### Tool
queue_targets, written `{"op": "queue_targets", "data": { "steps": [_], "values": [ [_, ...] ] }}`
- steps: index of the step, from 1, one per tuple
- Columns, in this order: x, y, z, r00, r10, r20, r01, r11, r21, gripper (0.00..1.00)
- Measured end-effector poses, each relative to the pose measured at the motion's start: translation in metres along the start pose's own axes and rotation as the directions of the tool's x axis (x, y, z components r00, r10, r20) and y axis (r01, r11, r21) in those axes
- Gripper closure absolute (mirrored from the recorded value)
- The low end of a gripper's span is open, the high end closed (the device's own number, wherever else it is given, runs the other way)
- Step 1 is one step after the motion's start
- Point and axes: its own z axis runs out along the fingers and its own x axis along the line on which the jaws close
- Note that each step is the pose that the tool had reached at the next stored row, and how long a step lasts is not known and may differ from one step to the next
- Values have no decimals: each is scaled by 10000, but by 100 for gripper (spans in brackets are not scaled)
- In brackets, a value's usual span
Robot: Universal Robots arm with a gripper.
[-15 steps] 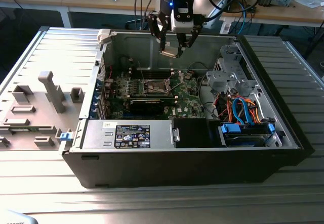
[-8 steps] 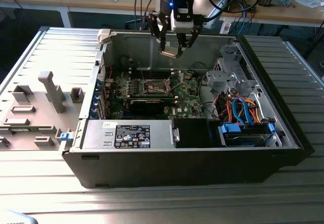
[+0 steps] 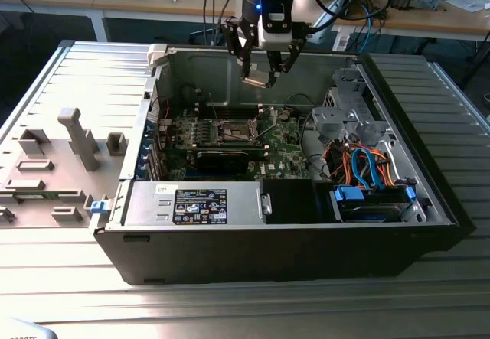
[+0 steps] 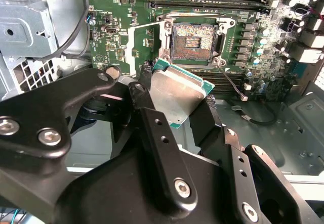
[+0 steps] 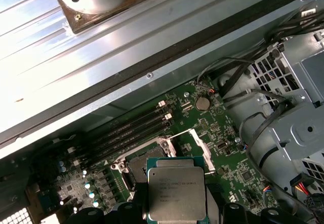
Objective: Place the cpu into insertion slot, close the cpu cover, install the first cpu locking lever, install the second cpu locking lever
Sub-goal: 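Place the cpu into insertion slot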
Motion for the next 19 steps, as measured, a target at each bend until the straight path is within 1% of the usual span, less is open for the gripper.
{"op": "queue_targets", "data": {
  "steps": [19],
  "values": [
    [0, -1, 10, 10000, 88, 5, -88, 10000, -2, 45]
  ]
}}
